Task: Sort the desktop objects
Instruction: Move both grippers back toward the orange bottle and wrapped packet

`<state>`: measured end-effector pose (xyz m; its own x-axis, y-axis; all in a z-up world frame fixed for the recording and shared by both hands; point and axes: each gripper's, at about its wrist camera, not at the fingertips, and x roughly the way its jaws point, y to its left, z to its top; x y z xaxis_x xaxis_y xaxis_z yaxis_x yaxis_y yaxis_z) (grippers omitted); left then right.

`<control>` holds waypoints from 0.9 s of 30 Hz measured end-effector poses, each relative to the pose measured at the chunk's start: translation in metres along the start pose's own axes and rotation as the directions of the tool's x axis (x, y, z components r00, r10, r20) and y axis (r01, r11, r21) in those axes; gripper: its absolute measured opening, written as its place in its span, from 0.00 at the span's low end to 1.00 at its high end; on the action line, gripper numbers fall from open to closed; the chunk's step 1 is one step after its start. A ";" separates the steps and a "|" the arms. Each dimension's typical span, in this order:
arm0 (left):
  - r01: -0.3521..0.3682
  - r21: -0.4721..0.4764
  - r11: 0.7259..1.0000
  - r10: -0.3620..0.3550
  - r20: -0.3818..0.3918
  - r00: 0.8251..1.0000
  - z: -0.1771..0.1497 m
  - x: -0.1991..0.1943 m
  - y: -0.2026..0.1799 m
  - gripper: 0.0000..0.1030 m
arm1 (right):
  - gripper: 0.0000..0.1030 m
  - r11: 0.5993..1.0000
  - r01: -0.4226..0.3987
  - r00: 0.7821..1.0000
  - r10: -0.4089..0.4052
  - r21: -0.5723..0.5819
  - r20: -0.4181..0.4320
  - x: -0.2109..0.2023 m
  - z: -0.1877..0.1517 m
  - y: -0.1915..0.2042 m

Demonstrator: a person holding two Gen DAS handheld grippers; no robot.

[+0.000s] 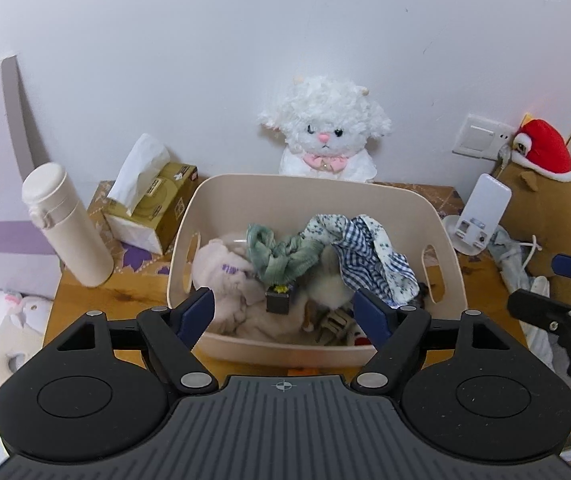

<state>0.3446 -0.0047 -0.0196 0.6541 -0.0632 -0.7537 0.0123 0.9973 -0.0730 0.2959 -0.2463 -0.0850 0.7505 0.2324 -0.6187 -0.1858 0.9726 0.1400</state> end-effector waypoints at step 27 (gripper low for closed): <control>-0.040 0.139 0.990 0.046 -0.038 0.998 -0.107 -0.050 -0.007 0.76 | 1.00 0.999 -0.041 0.999 0.040 -0.030 -0.031 -0.066 -0.095 -0.016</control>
<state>0.2311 -0.0125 -0.0509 0.6248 -0.0188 -0.7806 0.0907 0.9947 0.0486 0.1892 -0.2775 -0.1203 0.7224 0.2710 -0.6361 -0.2358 0.9614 0.1418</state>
